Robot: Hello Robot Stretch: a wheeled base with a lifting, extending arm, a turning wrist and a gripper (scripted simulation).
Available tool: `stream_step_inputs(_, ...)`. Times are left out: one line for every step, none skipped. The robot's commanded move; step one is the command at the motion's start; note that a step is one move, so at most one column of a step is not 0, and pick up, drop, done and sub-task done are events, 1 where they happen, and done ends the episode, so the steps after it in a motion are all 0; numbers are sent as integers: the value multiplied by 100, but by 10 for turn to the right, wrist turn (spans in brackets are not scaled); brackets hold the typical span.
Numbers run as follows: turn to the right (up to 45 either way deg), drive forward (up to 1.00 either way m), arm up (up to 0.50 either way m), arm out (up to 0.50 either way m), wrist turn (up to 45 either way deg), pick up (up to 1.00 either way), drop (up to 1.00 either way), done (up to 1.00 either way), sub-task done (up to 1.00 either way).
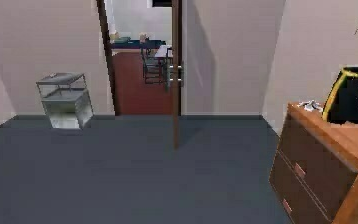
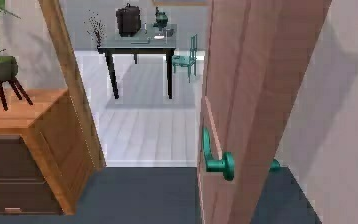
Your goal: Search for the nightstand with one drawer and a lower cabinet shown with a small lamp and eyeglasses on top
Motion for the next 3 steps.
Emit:
stream_step_inputs(450,0,0,0,0,0,0,0,0)
stream_step_inputs(0,15,0,0,0,0,0,0,0)
stream_step_inputs(-450,0,0,0,0,0,0,0,0)
